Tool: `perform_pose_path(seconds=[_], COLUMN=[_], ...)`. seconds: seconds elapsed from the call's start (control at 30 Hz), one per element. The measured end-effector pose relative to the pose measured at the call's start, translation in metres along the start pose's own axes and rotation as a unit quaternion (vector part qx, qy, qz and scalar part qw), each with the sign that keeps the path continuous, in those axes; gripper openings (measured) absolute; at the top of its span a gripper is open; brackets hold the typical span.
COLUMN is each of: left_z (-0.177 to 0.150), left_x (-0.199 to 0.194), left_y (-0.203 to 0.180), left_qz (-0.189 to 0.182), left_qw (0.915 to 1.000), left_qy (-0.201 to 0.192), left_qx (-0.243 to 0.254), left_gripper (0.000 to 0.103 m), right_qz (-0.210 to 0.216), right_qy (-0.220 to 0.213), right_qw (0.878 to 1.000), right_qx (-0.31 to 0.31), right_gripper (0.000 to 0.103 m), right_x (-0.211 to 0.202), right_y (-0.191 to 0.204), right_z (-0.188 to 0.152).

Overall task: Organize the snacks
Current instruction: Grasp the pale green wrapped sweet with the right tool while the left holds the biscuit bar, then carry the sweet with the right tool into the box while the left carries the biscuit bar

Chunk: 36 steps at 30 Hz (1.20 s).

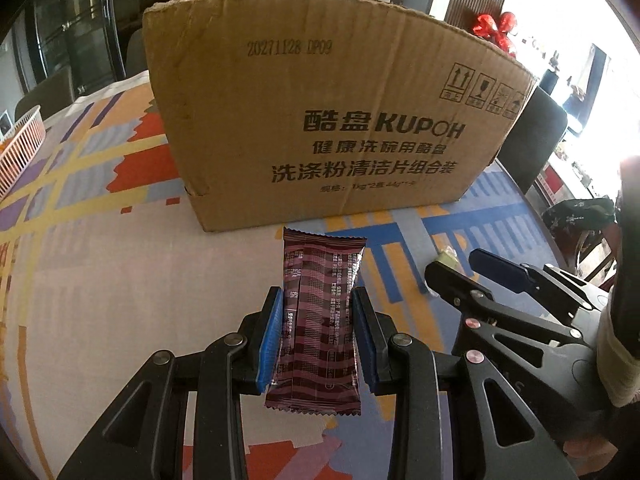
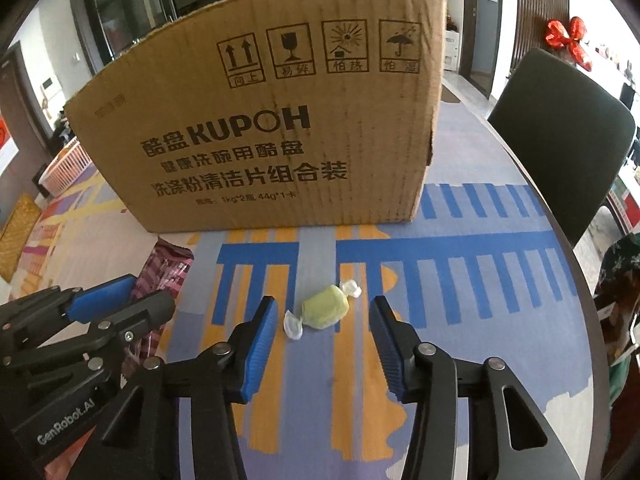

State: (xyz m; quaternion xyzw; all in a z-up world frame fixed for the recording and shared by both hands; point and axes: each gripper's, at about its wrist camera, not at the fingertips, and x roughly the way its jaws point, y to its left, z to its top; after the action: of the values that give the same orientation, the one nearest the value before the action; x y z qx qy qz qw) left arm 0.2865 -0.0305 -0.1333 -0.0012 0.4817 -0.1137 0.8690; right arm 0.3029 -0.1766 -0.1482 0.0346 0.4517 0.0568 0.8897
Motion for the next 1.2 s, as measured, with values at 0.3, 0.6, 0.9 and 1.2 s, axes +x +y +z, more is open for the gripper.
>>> perform_pose_path(seconds=[0.3,0.6,0.9,1.2], left_z=[0.0,-0.001,-0.001,-0.001], left_x=[0.003,0.002,-0.009,-0.044], left_y=[0.002,0.001,-0.001,-0.008], left_qz=[0.001,0.002,-0.003,-0.007], left_qw=[1.0,1.0,1.0,0.999], left_qy=[0.003,0.003,-0.007,-0.042], left_qx=[-0.005,-0.005,-0.004,0.008], left_gripper=[0.034,0.034,0.034,0.034], right_qz=[-0.005,-0.01,-0.004,0.005], right_qy=[0.013,0.006,-0.009,-0.042], right_qw=[1.0,0.999,0.999,0.999], right_qx=[-0.017,-0.034,-0.039,-0.034], right_gripper=[0.036,0.028,0.028,0.028], right_x=[0.016,0.016,-0.01,-0.052], right_y=[0.011,0.015,0.017,0.007], right_z=[0.001,-0.001,-0.007,-0.006])
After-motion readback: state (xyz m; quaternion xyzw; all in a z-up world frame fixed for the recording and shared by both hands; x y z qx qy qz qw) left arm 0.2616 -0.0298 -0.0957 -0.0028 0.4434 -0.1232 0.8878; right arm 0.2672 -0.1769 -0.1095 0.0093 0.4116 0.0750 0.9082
